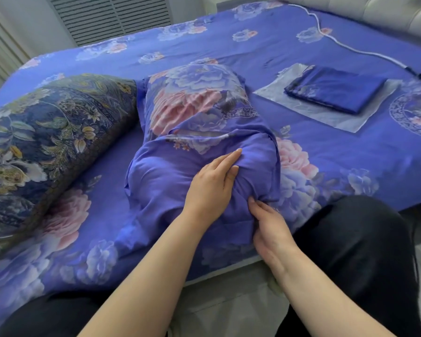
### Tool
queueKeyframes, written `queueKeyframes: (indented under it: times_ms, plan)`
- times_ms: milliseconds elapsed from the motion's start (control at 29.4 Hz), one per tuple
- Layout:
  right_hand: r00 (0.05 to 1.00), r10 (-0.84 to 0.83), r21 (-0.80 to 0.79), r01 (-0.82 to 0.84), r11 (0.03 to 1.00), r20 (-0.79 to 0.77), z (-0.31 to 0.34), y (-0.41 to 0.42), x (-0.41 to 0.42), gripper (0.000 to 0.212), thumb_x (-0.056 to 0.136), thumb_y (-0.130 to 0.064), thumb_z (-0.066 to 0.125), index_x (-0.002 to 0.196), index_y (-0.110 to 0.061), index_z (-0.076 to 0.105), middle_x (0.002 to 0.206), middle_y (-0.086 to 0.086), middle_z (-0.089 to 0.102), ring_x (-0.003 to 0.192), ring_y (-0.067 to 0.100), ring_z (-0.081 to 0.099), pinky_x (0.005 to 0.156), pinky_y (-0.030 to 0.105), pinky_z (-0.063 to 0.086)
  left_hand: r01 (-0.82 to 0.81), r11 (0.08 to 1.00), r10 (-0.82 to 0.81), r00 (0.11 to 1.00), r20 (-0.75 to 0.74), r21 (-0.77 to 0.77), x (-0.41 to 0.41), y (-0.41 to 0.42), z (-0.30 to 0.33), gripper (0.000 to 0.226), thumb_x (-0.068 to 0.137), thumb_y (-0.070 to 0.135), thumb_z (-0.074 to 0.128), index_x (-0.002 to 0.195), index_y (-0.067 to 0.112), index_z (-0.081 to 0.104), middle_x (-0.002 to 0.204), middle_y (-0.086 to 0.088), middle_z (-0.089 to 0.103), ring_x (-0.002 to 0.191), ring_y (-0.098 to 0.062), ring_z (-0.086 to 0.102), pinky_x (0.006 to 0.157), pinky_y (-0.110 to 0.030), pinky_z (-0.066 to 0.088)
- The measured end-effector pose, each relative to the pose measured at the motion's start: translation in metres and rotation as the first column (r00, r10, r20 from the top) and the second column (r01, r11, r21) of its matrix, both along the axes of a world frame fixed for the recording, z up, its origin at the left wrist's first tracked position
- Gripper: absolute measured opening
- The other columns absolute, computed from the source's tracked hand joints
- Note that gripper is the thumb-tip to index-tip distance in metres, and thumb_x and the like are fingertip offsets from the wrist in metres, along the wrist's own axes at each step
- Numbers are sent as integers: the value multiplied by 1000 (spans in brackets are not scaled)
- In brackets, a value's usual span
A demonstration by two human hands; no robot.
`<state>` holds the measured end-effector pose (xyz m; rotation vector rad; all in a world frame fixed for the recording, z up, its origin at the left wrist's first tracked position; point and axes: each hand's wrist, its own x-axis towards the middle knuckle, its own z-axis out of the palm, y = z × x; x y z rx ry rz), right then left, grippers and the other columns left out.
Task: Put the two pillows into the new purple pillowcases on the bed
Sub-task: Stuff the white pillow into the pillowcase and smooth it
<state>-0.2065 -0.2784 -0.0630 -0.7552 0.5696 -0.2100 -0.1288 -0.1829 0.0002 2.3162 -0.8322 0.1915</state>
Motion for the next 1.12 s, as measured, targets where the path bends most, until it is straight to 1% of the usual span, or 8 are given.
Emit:
queueKeyframes:
  times_ms: [238, 374, 578, 646, 748, 850, 952, 1122]
  plan:
    - [997, -77, -259, 72, 963, -10, 19, 3, -18, 29, 94, -13, 54, 66, -12, 60, 62, -4, 60, 63, 10, 51, 63, 23, 44, 0, 998, -8, 992, -125, -65, 1, 2, 2, 40, 102, 34, 35, 141, 33, 41, 141, 14, 48, 129, -7, 44, 104, -30, 38]
    - [982, 1, -765, 145, 627, 187, 32, -16, -55, 27, 97, -24, 48, 75, -10, 50, 71, -6, 47, 70, 4, 41, 69, 17, 38, 40, 995, -25, 988, -153, 96, 4, 2, -1, 41, 102, 35, 29, 142, 30, 40, 146, 13, 41, 139, -11, 32, 113, -37, 26]
    - [942, 53, -202, 16, 979, 331, 48, -41, -47, 18, 83, -33, 61, 74, -17, 61, 83, 8, 65, 82, 16, 62, 80, 23, 53, 102, 933, -35, 980, -193, 345, 0, -16, 1, 45, 103, 34, 17, 143, 32, 37, 150, 16, 33, 144, -6, 14, 118, -38, 8]
    - [937, 54, -346, 73, 935, 345, 60, -42, -34, 15, 89, -21, 55, 75, -17, 61, 80, 1, 66, 80, 10, 63, 77, 18, 51, 115, 919, -37, 978, -207, 376, 0, -17, 0, 47, 103, 30, 16, 142, 27, 41, 149, 13, 36, 144, -6, 15, 118, -37, 8]
    - [950, 280, -899, 3, 439, 139, 57, -36, -16, 11, 89, -15, 50, 96, -19, 58, 74, -19, 56, 83, 7, 54, 80, 14, 42, 124, 919, -21, 963, -268, 375, 1, -12, 6, 45, 103, 27, 21, 122, 17, 60, 136, 0, 54, 132, -16, 38, 110, -33, 24]
    - [928, 341, -988, -119, -102, -147, 51, -33, -8, 58, 74, -13, 45, 131, -11, 47, 114, -12, 62, 114, 16, 40, 99, 14, 23, 32, 988, 52, 858, -511, 154, 8, -3, 11, 44, 101, 33, 32, 100, 8, 68, 110, -10, 69, 106, -27, 59, 94, -37, 43]
    - [885, 368, -907, -127, -401, -286, 57, -41, -5, 76, 66, -14, 42, 141, -9, 36, 137, 8, 52, 133, 18, 35, 110, 20, 17, -159, 981, 48, 747, -663, -108, 20, 3, 5, 46, 94, 46, 38, 80, 10, 63, 85, -4, 64, 78, -19, 58, 80, -35, 45]
    - [892, 330, -720, 7, -694, -309, 59, -41, 1, 64, 64, -18, 45, 126, -6, 54, 116, 8, 67, 111, 19, 62, 94, 28, 48, -355, 917, 175, 771, -612, -184, 19, 2, 1, 53, 99, 40, 38, 65, 1, 51, 61, -1, 51, 63, -19, 46, 63, -40, 40]
